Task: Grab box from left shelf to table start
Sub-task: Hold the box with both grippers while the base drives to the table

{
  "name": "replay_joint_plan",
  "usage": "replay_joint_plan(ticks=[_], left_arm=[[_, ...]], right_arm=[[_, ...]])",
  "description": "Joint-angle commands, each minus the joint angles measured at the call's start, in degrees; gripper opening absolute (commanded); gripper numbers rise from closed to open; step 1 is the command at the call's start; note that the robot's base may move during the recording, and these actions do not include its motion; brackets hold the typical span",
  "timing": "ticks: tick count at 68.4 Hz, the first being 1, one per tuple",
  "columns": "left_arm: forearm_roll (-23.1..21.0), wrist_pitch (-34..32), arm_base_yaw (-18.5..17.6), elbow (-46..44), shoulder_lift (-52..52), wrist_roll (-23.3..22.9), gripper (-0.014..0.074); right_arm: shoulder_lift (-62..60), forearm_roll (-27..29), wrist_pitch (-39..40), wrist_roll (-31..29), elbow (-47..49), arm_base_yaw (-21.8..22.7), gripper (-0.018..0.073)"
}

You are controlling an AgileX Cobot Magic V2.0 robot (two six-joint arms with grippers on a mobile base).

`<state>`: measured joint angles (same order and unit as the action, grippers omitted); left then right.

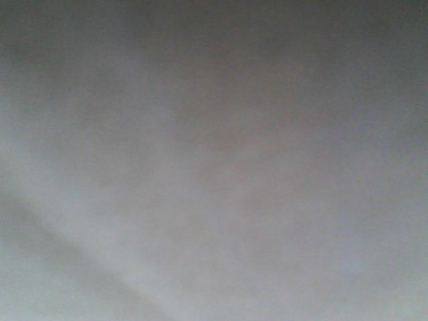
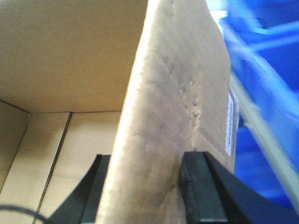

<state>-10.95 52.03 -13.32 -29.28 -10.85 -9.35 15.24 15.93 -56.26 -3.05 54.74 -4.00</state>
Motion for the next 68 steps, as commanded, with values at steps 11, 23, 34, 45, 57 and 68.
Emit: replay_joint_plan(ticks=[11,23,34,45,57,68], left_arm=[[2.64,3.92,-0.21,-0.30,-0.88,-0.21,-0.0099],[2.64,3.92,-0.21,-0.30,-0.88,-0.21,-0.0099],[2.64,3.92,-0.21,-0.30,-0.88,-0.21,-0.0099],[2.64,3.92,-0.21,-0.30,-0.88,-0.21,-0.0099],[2.64,3.92,-0.21,-0.30,-0.88,-0.21,-0.0099],[2.64,3.92,-0.21,-0.30,-0.88,-0.21,-0.0099]], right_arm=[[0.14,1.43,5.96,0.05,1.66,0.09,0.0058],[0.14,1.43,5.96,0.05,1.66,0.09,0.0058],[0.14,1.43,5.96,0.05,1.66,0.09,0.0058],[0.14,1.43,5.96,0.05,1.66,0.09,0.0058],[0.14,1.43,5.96,0.05,1.66,0.09,0.0058],[0.14,1.43,5.96,0.05,1.66,0.09,0.0058]])
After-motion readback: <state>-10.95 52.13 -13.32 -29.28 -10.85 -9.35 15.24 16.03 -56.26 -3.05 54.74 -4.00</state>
